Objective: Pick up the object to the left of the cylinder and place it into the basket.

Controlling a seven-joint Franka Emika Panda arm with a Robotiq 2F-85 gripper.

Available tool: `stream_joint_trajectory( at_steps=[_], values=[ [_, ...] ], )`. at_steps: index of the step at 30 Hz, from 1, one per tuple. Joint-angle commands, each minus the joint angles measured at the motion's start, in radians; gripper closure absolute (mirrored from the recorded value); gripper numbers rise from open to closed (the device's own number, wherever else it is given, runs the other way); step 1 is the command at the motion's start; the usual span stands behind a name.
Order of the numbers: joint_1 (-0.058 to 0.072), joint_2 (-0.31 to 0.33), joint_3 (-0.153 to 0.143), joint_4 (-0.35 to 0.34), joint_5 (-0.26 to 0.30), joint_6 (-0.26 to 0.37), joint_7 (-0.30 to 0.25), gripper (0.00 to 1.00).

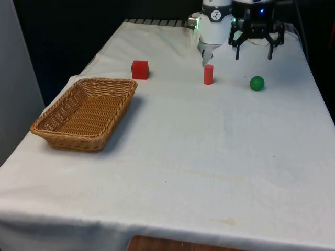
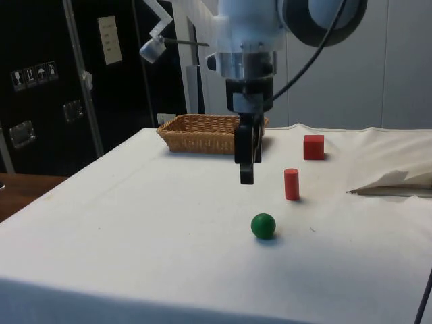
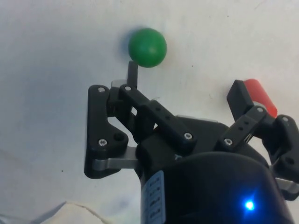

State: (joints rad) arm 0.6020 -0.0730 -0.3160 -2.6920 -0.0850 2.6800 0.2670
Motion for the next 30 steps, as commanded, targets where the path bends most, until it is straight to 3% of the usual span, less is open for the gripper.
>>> stream_joint_trajectory(
  at_steps=[1,3,4,6,13,14,22,30],
  values=[
    [-0.002,0.006,0.002,-0.008,-0.009,0.029,0.014,0.00],
    [-0.001,0.017,0.003,-0.017,-0.008,0.052,0.014,0.00],
    [0.000,0.012,0.002,-0.012,0.000,0.032,0.002,0.00],
    [-0.001,0.033,0.005,-0.028,-0.007,0.084,0.015,0.00],
    [0.001,0.088,0.007,-0.049,0.000,0.172,0.013,0.00],
    [0.000,0.086,0.006,-0.045,0.000,0.155,0.006,0.00],
    [-0.002,0.143,0.013,-0.054,0.017,0.229,0.001,0.00],
    [-0.003,0.153,0.014,-0.052,0.015,0.233,0.001,0.00]
  ],
)
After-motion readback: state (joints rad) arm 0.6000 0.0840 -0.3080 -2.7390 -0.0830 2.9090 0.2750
